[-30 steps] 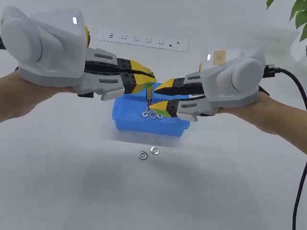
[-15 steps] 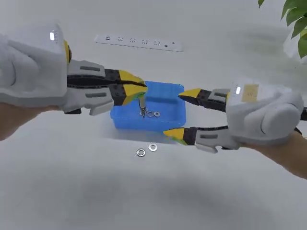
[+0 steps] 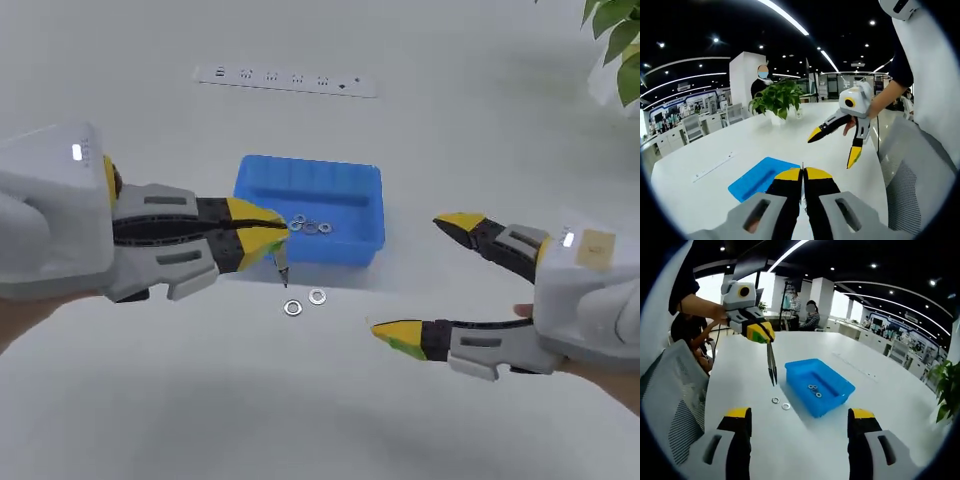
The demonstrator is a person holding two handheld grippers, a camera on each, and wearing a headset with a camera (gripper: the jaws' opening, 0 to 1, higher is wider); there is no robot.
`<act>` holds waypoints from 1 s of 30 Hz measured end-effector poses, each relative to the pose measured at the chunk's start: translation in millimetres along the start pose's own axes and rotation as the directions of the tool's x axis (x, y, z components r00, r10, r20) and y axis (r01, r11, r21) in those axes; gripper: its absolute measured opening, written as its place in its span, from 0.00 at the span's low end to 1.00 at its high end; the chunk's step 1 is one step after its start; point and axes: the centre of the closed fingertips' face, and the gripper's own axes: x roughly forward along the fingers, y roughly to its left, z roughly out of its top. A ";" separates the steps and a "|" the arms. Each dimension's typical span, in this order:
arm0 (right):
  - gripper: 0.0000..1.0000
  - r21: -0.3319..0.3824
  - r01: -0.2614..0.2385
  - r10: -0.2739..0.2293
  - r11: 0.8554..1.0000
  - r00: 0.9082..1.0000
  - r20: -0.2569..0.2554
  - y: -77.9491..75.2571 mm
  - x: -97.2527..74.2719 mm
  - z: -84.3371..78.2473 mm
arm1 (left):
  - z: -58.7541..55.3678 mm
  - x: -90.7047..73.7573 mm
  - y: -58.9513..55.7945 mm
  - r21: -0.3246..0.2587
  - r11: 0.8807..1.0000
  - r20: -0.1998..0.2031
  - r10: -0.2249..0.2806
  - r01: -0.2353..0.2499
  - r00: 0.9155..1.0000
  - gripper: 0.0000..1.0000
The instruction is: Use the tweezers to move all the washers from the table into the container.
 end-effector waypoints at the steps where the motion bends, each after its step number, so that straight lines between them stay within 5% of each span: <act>1: 0.81 0.000 0.002 -0.002 1.000 1.000 -0.005 2.0 -2.6 -3.3 | -1.1 0.6 -0.7 -0.001 1.000 -0.001 0.000 0.000 1.000 0.05; 11: 1.00 0.005 -0.036 0.036 0.999 0.998 -0.053 25.5 -8.8 -21.7 | -16.2 9.9 -17.4 0.038 0.998 -0.033 -0.039 0.040 0.999 0.05; 22: 1.00 0.006 -0.097 0.097 0.995 0.994 -0.050 44.0 2.0 -21.6 | -17.0 12.7 -18.1 0.021 0.998 -0.016 -0.054 0.054 0.998 0.05; 30: 1.00 0.025 -0.115 0.116 0.993 0.992 -0.056 48.5 -1.1 -31.1 | -26.4 18.6 -17.1 0.011 0.998 -0.039 -0.068 0.068 0.997 0.05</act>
